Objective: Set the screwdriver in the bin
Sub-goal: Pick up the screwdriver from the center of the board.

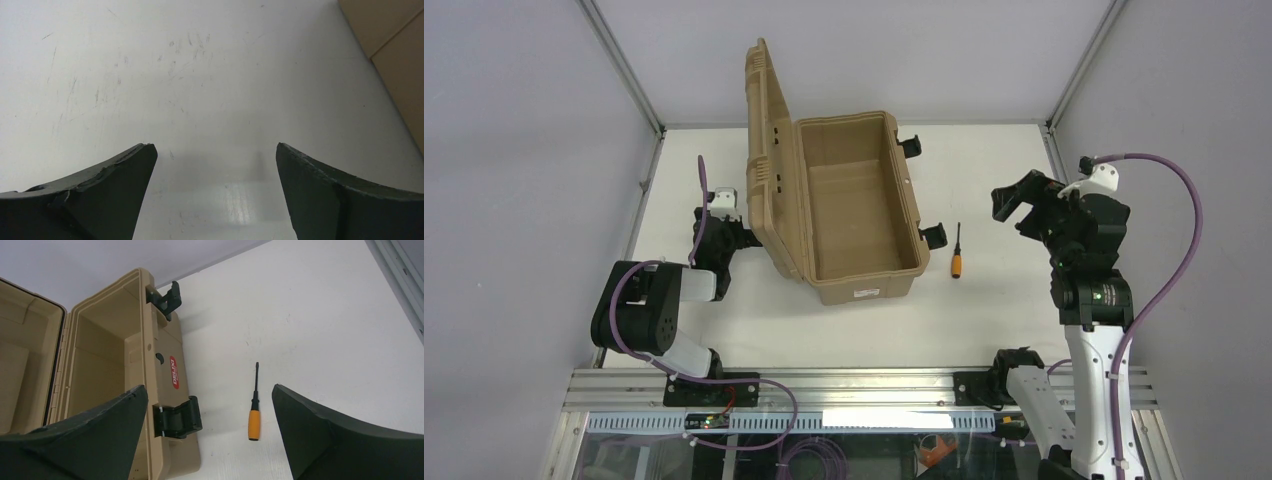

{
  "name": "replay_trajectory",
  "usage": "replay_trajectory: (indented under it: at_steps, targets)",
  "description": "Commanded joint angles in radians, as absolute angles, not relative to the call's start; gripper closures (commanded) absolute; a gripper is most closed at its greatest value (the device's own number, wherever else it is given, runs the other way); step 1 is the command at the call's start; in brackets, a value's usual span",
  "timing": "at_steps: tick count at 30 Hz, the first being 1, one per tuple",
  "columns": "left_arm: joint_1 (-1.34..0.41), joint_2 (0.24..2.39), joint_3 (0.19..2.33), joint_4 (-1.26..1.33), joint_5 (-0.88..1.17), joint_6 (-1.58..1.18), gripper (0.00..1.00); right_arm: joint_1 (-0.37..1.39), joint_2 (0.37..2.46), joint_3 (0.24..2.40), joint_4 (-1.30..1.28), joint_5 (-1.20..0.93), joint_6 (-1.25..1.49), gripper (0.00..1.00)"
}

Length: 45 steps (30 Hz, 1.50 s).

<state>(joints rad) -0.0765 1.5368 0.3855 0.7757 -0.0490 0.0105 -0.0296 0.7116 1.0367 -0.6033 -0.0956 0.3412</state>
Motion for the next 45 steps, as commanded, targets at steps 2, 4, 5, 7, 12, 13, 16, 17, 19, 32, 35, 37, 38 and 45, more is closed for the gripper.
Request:
replay_trajectory:
  at_steps: [2, 4, 5, 7, 12, 13, 16, 17, 19, 32, 35, 37, 38, 45]
  targets:
    - [-0.066, 1.506, 0.382, 0.805, -0.032, 0.002, 0.01, -0.034, 0.697, 1.037, -0.568, -0.084, 0.342, 0.0]
    - [-0.066, 1.506, 0.382, 0.805, -0.032, 0.002, 0.01, -0.034, 0.695, 1.038, -0.565, -0.06, 0.353, 0.01]
    - [-0.066, 1.506, 0.382, 0.805, -0.032, 0.002, 0.01, -0.034, 0.695, 1.041, -0.566, -0.048, 0.359, 0.01]
    - [-0.066, 1.506, 0.382, 0.805, -0.032, 0.002, 0.01, -0.034, 0.711, 1.06, -0.591, -0.012, 0.375, 0.01]
    - [-0.066, 1.506, 0.382, 0.805, -0.032, 0.002, 0.01, -0.034, 0.736, 1.082, -0.613, -0.007, 0.38, 0.01]
    - [-0.066, 1.506, 0.382, 0.805, -0.033, 0.003, 0.01, -0.034, 0.741, 1.087, -0.616, -0.006, 0.379, 0.01]
    - [-0.066, 1.506, 0.382, 0.805, -0.031, 0.003, 0.01, -0.034, 0.768, 1.116, -0.64, -0.006, 0.37, 0.01]
    - [-0.066, 1.506, 0.382, 0.805, -0.032, 0.002, 0.01, -0.034, 0.773, 1.122, -0.641, -0.009, 0.366, 0.01]
    - [-0.066, 1.506, 0.382, 0.805, -0.031, 0.002, 0.01, -0.034, 0.786, 1.134, -0.642, -0.037, 0.354, 0.01]
    - [-0.066, 1.506, 0.382, 0.805, -0.032, 0.003, 0.01, -0.034, 0.983, 1.268, -0.731, -0.09, 0.348, 0.01]
    - [-0.066, 1.506, 0.382, 0.805, -0.032, 0.002, 0.01, -0.034, 1.07, 1.331, -0.79, -0.082, 0.349, 0.01]
    - [-0.066, 1.506, 0.382, 0.805, -0.032, 0.002, 0.01, -0.034, 1.129, 1.366, -0.825, -0.083, 0.35, 0.01]
    - [-0.066, 1.506, 0.382, 0.805, -0.033, 0.002, 0.01, -0.034, 1.159, 1.382, -0.839, -0.091, 0.352, 0.01]
    - [-0.066, 1.506, 0.382, 0.805, -0.032, 0.002, 0.01, -0.034, 1.346, 1.446, -0.931, -0.13, 0.348, 0.01]
